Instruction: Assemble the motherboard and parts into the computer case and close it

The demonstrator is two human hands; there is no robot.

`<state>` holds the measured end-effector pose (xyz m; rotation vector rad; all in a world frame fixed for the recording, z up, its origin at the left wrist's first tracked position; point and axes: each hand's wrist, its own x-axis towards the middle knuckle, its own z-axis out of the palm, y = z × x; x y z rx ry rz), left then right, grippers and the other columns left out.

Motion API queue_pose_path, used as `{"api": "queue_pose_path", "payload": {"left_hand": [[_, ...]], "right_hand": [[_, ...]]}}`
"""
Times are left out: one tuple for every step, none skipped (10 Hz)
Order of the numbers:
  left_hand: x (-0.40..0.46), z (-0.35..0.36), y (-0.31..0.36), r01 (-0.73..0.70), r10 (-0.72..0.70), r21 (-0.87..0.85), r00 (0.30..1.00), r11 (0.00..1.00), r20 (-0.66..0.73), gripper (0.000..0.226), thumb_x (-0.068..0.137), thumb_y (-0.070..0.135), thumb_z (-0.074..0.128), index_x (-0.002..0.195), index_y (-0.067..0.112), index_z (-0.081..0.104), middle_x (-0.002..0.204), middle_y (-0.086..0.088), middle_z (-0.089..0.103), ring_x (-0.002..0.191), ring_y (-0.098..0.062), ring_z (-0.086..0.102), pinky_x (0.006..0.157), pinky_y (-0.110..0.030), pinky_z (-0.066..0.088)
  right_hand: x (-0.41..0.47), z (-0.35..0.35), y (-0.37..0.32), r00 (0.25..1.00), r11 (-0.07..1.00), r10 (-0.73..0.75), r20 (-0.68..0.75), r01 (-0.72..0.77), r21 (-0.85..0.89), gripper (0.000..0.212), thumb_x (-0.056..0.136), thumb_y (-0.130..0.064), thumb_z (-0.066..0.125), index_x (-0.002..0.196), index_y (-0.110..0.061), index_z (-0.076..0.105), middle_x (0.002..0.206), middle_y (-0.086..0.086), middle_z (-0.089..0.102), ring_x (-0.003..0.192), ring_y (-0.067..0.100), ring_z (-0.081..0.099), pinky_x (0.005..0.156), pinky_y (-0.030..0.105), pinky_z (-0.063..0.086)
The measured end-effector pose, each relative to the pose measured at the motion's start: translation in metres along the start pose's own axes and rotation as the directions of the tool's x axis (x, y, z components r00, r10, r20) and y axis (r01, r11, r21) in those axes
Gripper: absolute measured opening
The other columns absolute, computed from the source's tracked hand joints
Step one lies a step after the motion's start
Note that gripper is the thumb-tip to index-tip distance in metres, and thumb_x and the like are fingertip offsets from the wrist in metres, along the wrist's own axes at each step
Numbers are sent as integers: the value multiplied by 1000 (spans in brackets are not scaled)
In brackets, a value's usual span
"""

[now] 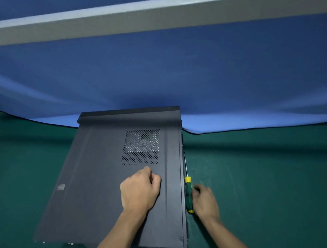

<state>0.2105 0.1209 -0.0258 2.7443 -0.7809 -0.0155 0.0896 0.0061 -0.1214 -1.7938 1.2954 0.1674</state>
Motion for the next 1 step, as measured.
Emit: {"api": "queue_pose_path", "payload": {"left_hand": [[-2,0,-2,28,-27,-31,998,999,49,36,76,17,61,52,16,34,42,3,41,37,-16,31,42,-20,13]], "right_hand": [[-16,0,17,1000,999,30,6,-30,18,23,99,-23,44,116,-12,56,119,8,56,101,22,56,82,27,42]]}}
